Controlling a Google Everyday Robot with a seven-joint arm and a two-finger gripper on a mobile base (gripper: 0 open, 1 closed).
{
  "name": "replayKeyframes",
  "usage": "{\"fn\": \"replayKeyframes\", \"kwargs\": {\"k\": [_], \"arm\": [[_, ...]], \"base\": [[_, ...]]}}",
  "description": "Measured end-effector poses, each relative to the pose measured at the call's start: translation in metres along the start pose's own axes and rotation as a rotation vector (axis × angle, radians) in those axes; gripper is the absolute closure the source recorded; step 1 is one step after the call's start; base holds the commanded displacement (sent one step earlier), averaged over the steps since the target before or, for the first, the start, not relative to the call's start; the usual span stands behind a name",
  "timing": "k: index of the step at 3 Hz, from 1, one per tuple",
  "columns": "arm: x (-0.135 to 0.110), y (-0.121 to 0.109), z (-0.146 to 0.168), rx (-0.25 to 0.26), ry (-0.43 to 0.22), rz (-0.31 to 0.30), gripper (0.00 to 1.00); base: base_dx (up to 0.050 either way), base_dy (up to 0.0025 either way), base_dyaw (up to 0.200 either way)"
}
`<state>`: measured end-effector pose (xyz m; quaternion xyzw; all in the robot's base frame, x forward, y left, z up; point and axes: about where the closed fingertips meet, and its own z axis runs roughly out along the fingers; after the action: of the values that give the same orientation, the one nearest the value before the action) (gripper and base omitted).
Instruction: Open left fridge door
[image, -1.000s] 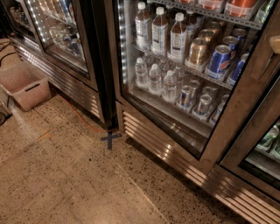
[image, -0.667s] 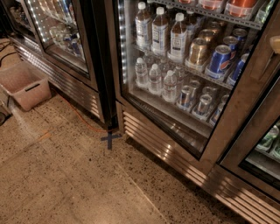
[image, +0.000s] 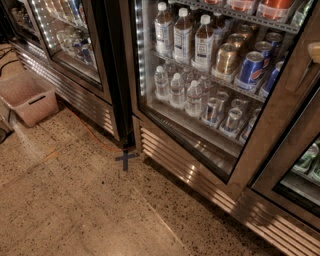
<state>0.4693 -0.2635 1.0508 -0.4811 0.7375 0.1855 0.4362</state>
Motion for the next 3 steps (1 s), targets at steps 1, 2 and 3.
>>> {"fn": "replayKeyframes", "kwargs": {"k": [1, 2, 3], "arm": [[-0.0029, 0.0107, 0.0016, -0.026, -0.002, -0.019, 1.0], [-0.0029, 0.0107, 0.0016, -0.026, -0.002, -0.019, 1.0], [-0.0029, 0.0107, 0.0016, -0.026, -0.002, -0.019, 1.0]], "base": [[0.0, 0.0, 0.0], [0.0, 0.00002, -0.2], [0.0, 0.0, 0.0]]}}
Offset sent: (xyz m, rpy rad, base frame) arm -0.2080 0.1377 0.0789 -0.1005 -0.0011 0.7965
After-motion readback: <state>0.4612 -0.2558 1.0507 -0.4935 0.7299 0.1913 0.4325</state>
